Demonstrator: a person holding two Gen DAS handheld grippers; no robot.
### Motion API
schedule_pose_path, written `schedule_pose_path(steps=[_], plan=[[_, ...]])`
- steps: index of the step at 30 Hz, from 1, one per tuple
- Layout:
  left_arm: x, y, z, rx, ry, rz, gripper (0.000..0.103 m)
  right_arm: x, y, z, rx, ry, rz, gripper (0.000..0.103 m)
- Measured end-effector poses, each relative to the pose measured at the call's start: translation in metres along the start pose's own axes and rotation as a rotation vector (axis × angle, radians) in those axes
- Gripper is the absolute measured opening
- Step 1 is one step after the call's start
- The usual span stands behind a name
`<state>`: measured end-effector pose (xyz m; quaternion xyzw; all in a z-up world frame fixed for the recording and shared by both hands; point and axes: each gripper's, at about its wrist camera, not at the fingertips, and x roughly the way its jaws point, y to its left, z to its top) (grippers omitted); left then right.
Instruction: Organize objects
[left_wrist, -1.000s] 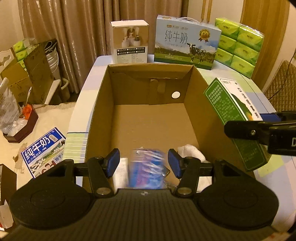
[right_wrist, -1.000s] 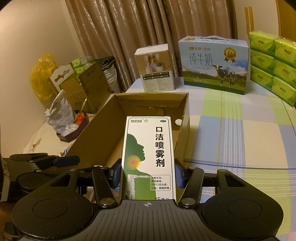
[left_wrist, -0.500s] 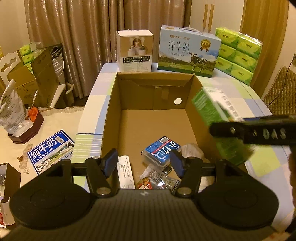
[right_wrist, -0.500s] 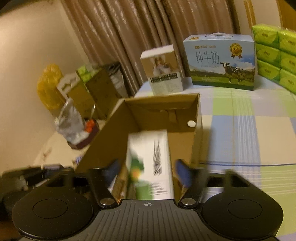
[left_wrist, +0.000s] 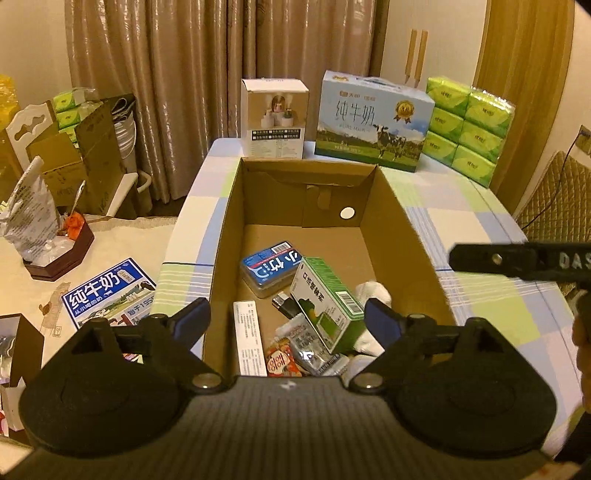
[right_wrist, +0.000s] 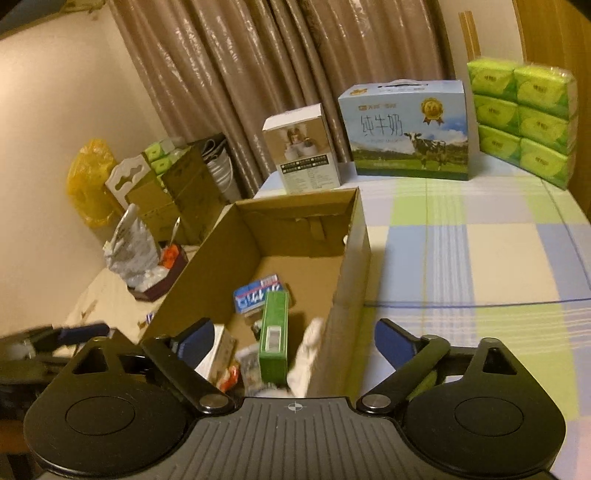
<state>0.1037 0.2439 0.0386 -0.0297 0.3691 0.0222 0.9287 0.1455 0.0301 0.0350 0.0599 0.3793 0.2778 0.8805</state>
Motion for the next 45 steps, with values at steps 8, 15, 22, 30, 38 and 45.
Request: schedule_pose_path(steps=[8,15,22,30,38,45], plan=[[-0.049,-0.016,-0.013,-0.017,-0.037,-0.005,0.102,-0.047,0.008,-0.034,-0.027,0.036,-0.073,0.101],[-0.085,-0.037,-0.032,-0.026,-0.054,0.005,0.102,-0.087,0.001,-0.063,-0.019,0.04,-0.12,0.101],[-0.107,-0.05,-0.046,-0.055,-0.036,0.011,0.102,-0.11,-0.003,-0.083,-0.013,0.044,-0.14,0.101],[-0.117,-0.061,-0.068,-0.049,-0.011,0.009,0.102,-0.114,-0.001,-0.097,-0.026,0.066,-0.157,0.101],[-0.119,-0.064,-0.082,-0.043,0.015,0.019,0.102,-0.112,-0.004,-0.104,-0.031,0.084,-0.165,0.101],[-0.118,-0.067,-0.087,-0.038,0.025,0.03,0.102,-0.113,-0.006,-0.104,-0.03,0.082,-0.168,0.101]])
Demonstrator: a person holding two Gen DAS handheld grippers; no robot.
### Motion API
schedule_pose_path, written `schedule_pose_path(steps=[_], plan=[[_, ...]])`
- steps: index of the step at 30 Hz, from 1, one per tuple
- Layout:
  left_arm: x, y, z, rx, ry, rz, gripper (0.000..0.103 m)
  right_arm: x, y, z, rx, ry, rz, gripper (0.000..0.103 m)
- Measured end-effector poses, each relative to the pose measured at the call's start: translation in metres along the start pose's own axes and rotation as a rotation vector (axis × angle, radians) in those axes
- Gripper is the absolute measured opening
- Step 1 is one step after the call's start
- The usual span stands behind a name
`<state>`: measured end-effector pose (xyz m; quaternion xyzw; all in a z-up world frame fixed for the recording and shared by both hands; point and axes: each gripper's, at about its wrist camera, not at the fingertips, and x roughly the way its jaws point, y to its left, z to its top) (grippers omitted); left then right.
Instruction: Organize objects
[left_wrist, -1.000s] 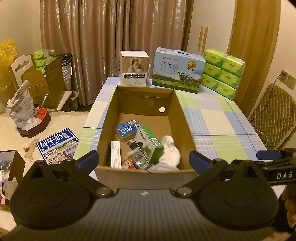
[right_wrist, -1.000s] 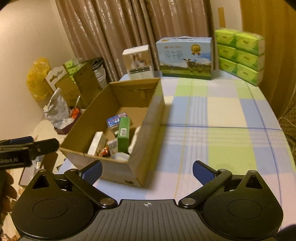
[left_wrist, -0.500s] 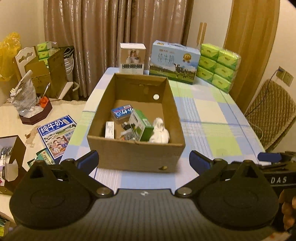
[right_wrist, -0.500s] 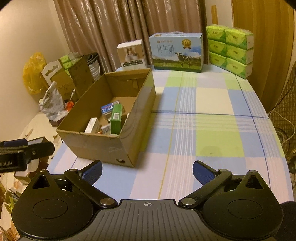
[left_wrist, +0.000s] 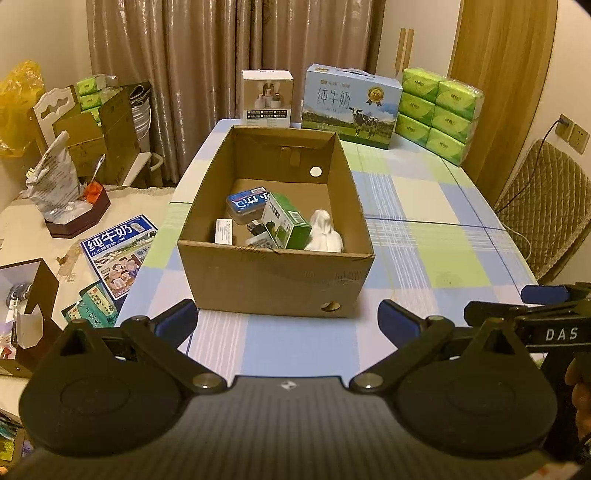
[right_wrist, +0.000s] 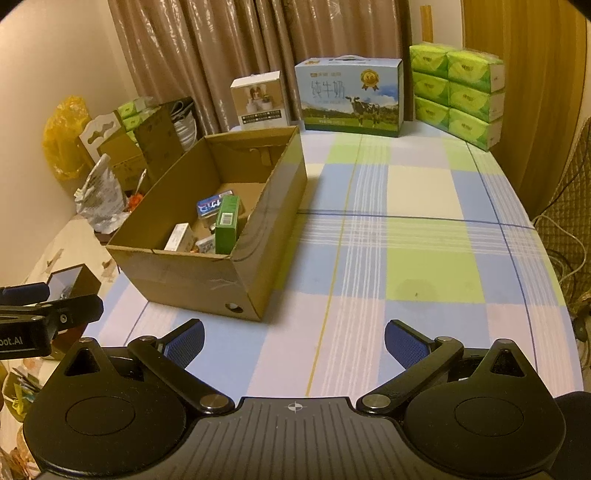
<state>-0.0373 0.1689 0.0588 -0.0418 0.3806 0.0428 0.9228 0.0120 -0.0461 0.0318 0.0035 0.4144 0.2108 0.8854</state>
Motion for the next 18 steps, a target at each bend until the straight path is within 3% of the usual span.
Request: schedule_pose_path(steps=[18], plan=[[0.0045,-0.0014,-0.0018,0.005,0.011,0.006,0.102,0.0043,0.0009,0.0004,-0.005,0.005,-0.01,0.101]])
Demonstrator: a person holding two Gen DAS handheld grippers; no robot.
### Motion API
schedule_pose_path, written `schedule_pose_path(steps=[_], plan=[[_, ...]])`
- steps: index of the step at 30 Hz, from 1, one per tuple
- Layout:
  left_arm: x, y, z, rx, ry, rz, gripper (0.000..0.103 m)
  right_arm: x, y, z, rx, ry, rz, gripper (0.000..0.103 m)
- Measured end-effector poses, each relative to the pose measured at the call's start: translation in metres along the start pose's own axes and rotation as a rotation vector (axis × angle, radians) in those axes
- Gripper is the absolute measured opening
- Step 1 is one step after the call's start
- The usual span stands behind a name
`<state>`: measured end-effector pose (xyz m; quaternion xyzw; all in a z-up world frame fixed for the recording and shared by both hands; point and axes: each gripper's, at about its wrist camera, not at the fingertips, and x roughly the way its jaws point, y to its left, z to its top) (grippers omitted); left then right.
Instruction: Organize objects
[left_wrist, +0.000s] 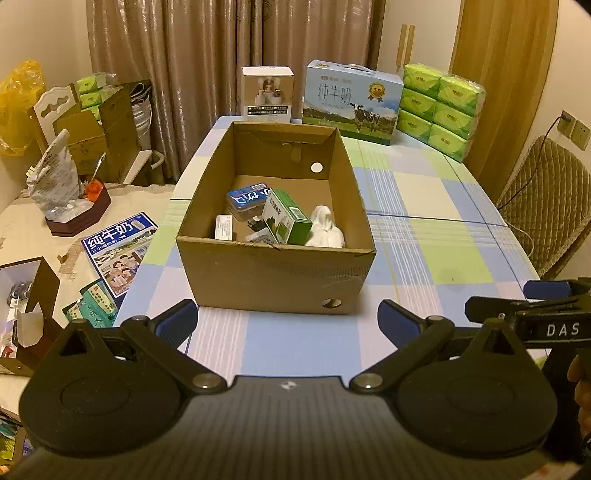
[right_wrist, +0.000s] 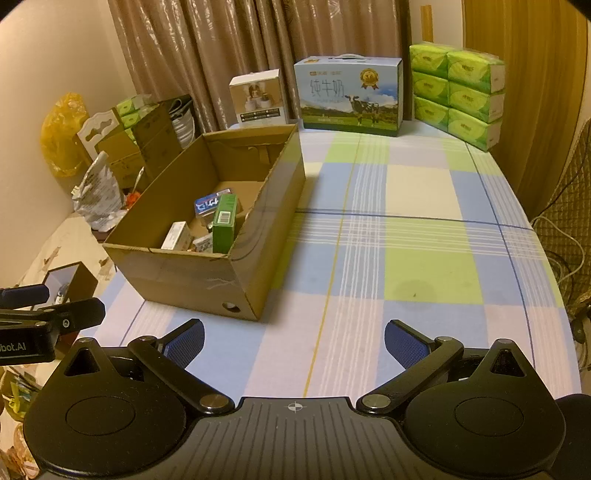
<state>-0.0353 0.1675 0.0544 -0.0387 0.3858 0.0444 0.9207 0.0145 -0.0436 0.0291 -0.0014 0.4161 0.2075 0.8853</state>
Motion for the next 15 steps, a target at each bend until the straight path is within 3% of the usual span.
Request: schedule_pose_path(steps=[15], plan=[[0.0027,-0.0005,-0.0008,0.001,-0.001,0.001,0.102,0.0011,0.0,0.0021,-0.003,0.002,0.004,0.101]])
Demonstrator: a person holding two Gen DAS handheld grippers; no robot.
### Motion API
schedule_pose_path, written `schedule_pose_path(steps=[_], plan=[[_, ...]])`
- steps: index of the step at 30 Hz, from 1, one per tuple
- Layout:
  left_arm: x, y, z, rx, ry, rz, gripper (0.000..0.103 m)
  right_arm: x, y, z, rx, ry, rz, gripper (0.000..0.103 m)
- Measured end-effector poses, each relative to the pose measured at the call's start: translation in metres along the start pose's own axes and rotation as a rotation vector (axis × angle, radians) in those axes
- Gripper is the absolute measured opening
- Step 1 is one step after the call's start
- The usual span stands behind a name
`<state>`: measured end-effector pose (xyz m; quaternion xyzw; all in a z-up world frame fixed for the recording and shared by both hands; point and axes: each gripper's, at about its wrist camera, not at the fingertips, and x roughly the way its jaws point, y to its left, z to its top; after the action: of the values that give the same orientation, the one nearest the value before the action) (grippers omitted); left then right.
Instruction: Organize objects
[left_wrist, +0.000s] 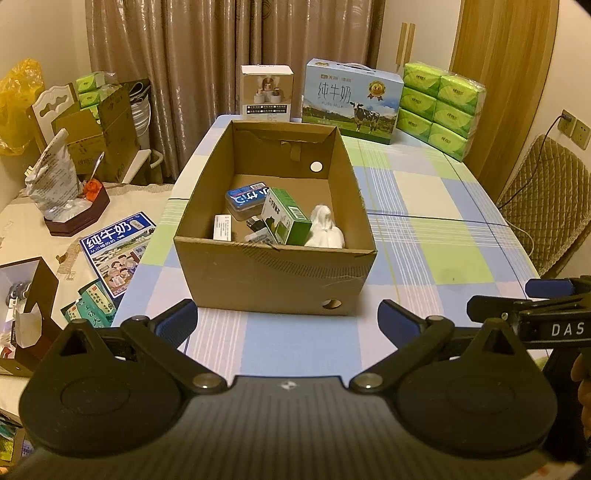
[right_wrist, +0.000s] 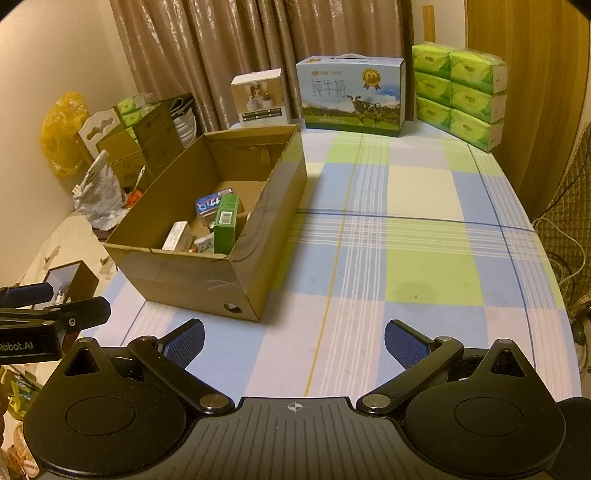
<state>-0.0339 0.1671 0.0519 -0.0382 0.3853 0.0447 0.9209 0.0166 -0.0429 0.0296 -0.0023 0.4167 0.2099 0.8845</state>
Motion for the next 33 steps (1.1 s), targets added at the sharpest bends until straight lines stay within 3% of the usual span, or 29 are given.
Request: schedule_pose_path(steps=[33], plan=[[0.009,-0.0003,0.0009,-0.001,0.01,-0.007,0.102,0.0034,-0.0003,-0.0013,0.005,0.008,-0.004,0.101]])
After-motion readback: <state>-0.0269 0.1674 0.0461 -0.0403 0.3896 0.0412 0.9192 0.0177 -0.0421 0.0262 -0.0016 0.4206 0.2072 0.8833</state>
